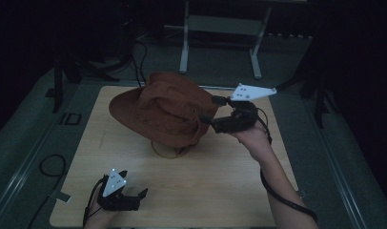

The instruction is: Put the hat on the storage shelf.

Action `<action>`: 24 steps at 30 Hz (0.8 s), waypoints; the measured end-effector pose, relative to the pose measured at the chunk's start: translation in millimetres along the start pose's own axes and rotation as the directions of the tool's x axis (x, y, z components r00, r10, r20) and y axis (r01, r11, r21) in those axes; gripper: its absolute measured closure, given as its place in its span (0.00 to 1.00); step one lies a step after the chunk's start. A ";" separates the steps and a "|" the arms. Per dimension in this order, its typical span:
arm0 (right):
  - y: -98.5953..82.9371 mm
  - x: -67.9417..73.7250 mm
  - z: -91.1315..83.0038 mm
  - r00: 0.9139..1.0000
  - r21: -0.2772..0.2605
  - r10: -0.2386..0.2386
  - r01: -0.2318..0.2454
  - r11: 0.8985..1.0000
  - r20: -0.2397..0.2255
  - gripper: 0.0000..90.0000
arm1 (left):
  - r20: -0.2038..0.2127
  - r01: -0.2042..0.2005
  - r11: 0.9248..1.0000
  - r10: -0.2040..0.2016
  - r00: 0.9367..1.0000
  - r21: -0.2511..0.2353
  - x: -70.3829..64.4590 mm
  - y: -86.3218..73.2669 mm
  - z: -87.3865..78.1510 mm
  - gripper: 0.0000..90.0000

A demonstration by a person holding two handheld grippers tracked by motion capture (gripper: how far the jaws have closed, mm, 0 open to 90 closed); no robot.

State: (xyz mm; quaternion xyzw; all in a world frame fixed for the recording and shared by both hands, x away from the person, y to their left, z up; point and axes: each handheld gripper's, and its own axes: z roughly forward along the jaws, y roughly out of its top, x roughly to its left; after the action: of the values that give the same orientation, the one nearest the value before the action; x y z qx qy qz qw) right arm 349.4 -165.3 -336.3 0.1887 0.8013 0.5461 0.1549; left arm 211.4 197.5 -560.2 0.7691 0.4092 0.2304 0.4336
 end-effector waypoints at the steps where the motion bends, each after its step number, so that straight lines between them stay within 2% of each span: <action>1: -4.8 -0.8 -4.7 1.000 -0.004 0.006 -0.006 1.000 0.013 0.16 | -0.001 0.000 1.000 0.000 1.000 0.001 0.1 0.0 0.0 0.03; 4: -20.1 -3.1 -15.9 1.000 -0.014 0.019 -0.018 1.000 0.015 0.15 | -0.003 -0.005 1.000 0.005 1.000 0.003 -0.2 -0.3 0.2 0.03; 7: -39.5 -3.9 -23.7 0.998 0.013 -0.013 0.012 1.000 0.060 0.15 | -0.001 -0.011 1.000 0.011 1.000 0.005 -0.4 -0.6 0.7 0.03; 9: -52.0 -5.6 -27.4 0.998 0.002 -0.003 0.003 1.000 0.064 0.15 | 0.002 -0.014 1.000 0.014 1.000 0.006 -0.6 -1.1 1.5 0.03; 10: -52.0 -5.6 -27.4 0.998 0.002 -0.003 0.003 1.000 0.064 0.15 | 0.002 -0.014 1.000 0.014 1.000 0.006 -0.6 -1.1 1.5 0.03; 11: -63.6 -8.0 -31.3 0.997 -0.014 0.006 -0.005 1.000 0.072 0.15 | 0.003 -0.021 1.000 0.021 1.000 0.009 -1.1 -1.6 1.9 0.03; 12: -63.6 -8.0 -31.3 0.997 -0.014 0.006 -0.005 1.000 0.072 0.15 | 0.003 -0.021 1.000 0.021 1.000 0.009 -1.1 -1.6 1.9 0.03; 13: -74.5 -9.9 -34.6 0.996 -0.017 0.008 -0.007 1.000 0.092 0.15 | 0.004 -0.024 1.000 0.024 1.000 0.012 -1.2 -1.9 2.3 0.03; 19: -108.7 -14.2 -36.1 0.993 0.035 0.029 -0.033 0.999 0.114 0.15 | 0.001 -0.023 1.000 0.023 1.000 0.010 -0.3 -3.0 3.3 0.03; 23: -131.2 -16.2 -34.8 0.992 0.048 0.049 -0.055 0.997 0.120 0.15 | -0.006 -0.021 1.000 0.021 1.000 0.011 1.1 -3.8 3.3 0.03; 24: -131.2 -16.2 -34.8 0.992 0.048 0.049 -0.055 0.997 0.120 0.15 | -0.006 -0.021 1.000 0.021 1.000 0.011 1.1 -3.8 3.3 0.03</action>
State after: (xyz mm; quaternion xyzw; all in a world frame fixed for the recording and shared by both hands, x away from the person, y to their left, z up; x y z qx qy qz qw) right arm 330.3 -245.0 -445.7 0.2457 0.7992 0.5171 0.1830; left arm 212.8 197.9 -565.2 0.7750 0.4037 0.2350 0.4257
